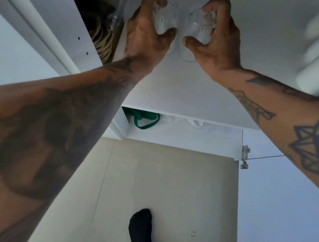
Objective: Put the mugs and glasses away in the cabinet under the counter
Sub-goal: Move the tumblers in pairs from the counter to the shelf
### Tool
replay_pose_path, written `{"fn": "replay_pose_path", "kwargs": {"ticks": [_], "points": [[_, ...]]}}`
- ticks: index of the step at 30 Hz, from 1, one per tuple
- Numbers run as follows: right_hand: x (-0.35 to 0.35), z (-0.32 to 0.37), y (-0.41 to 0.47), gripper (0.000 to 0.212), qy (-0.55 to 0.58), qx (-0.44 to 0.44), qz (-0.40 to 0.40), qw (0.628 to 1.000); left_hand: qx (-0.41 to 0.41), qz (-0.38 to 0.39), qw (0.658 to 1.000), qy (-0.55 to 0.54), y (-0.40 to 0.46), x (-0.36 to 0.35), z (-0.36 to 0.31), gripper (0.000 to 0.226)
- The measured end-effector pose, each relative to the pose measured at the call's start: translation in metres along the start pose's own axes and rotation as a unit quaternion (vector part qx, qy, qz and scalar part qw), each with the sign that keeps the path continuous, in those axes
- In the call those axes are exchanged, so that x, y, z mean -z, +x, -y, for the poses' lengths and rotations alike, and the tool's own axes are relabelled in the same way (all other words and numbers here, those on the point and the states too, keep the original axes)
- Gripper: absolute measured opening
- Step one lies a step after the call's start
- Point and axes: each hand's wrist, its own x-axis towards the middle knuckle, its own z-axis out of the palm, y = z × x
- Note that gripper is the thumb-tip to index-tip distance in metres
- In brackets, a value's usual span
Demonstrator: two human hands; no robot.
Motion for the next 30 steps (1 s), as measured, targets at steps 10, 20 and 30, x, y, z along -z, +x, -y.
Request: {"fn": "replay_pose_path", "kwargs": {"ticks": [10, 20, 30], "points": [[-0.010, -0.014, -0.002, 0.064, -0.003, -0.025, 0.000, 1.000, 0.030, 0.052, 0.998, -0.006, 0.004, -0.011, 0.012, 0.053], [0.048, 0.022, -0.057, 0.072, -0.032, -0.065, 0.057, 0.996, 0.119, 0.087, 0.989, 0.020, -0.072, 0.035, -0.020, 0.066], [0.171, 0.170, -0.162, 0.049, 0.043, -0.065, 0.083, 0.994, -0.001, 0.042, 0.998, -0.038, -0.150, 0.166, -0.171, 0.007]]}}
